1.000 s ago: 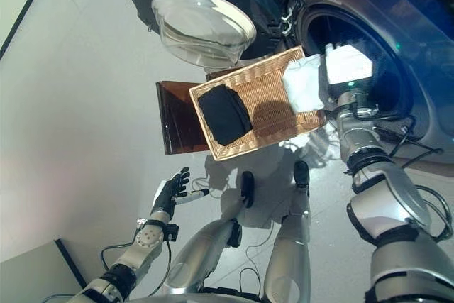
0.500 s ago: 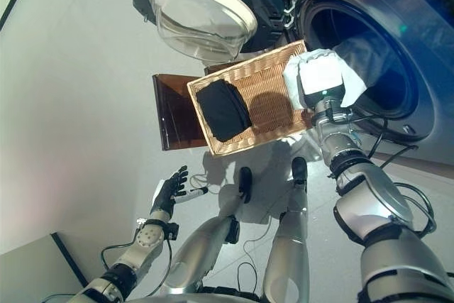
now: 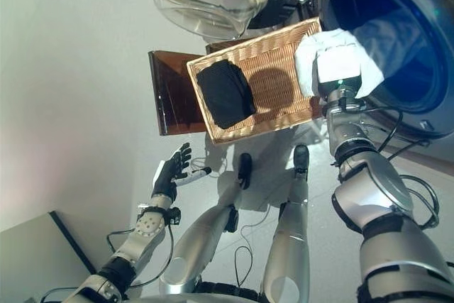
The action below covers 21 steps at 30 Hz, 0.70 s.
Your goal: Pick up the clothes and place them into the washing machine
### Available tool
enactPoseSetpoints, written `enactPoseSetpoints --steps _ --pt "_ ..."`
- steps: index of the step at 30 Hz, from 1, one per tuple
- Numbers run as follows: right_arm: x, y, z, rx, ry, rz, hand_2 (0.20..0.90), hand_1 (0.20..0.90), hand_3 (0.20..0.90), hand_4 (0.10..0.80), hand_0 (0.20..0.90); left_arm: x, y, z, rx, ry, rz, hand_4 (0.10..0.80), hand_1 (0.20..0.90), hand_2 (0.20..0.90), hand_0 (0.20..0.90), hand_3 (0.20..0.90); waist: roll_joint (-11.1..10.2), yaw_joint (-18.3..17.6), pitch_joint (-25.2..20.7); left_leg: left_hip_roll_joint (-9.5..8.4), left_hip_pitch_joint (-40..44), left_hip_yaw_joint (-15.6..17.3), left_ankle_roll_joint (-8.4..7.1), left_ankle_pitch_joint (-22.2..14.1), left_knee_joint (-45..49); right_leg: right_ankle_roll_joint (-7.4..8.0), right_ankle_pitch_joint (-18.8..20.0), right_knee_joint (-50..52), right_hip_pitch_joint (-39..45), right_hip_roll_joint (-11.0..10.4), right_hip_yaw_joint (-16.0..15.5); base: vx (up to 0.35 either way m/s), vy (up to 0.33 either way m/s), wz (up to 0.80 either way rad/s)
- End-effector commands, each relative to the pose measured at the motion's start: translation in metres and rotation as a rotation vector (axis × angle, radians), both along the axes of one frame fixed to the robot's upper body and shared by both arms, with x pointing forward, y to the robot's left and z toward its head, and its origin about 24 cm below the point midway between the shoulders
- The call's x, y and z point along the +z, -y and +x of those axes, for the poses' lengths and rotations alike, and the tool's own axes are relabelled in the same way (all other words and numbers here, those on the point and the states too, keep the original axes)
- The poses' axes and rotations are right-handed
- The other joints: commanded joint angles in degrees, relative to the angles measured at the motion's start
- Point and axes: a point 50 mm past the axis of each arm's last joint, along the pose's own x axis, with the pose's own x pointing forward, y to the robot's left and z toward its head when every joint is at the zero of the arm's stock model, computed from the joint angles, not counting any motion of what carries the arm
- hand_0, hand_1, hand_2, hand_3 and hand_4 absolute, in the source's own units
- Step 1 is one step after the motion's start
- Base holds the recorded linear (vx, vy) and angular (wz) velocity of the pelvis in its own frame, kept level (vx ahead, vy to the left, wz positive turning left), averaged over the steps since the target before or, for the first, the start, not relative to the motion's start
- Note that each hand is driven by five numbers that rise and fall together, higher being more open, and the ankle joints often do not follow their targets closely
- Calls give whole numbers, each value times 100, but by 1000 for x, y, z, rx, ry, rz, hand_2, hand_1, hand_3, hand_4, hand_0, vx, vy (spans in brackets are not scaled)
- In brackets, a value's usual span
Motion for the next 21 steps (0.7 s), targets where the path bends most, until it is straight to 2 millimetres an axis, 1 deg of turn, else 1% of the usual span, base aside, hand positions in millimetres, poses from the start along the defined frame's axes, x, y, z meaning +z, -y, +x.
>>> enactPoseSetpoints --steps 1,10,15,16,17,18,19,21 --pt "69 31 -5 -114 169 -54 900 900 900 800 900 24 -10 5 -1 134 -18 800 900 900 900 900 453 91 144 100 -117 -136 -712 -33 -40 -269 -703 800 -202 162 -201 0 0 0" --pt "106 49 -14 -180 255 -71 900 900 900 800 900 33 -6 6 -30 173 -35 800 900 900 900 900 611 203 145 53 -297 -125 -723 -3 -53 -245 -662 798 -421 108 -155 0 0 0" --pt "113 53 -16 -196 277 -65 900 900 900 800 900 34 -5 6 -40 179 -36 800 900 900 900 900 652 229 145 40 -320 -129 -719 6 -53 -242 -655 806 -454 109 -138 0 0 0" --pt "114 52 -16 -196 279 -63 842 842 842 759 842 35 -4 6 -41 181 -37 800 900 900 900 900 660 237 145 35 -320 -131 -718 8 -53 -242 -652 807 -456 110 -132 0 0 0" --pt "115 52 -16 -195 281 -63 642 642 642 616 642 35 -5 6 -41 183 -37 800 900 900 900 900 665 240 145 34 -318 -129 -718 9 -53 -239 -651 810 -461 109 -131 0 0 0" --pt "114 52 -16 -197 279 -67 392 392 392 437 392 35 -5 6 -40 183 -35 800 900 900 900 900 670 240 145 32 -316 -125 -720 9 -53 -238 -650 815 -469 106 -130 0 0 0" --pt "114 52 -16 -197 279 -74 200 200 200 300 200 35 -5 6 -39 184 -35 800 900 900 900 900 670 240 145 26 -312 -127 -718 5 -53 -238 -645 816 -469 110 -122 0 0 0" --pt "114 52 -16 -196 276 -82 200 200 200 300 200 35 -6 6 -38 183 -32 800 900 900 900 900 665 238 145 25 -307 -136 -717 2 -53 -239 -647 821 -471 113 -121 0 0 0"
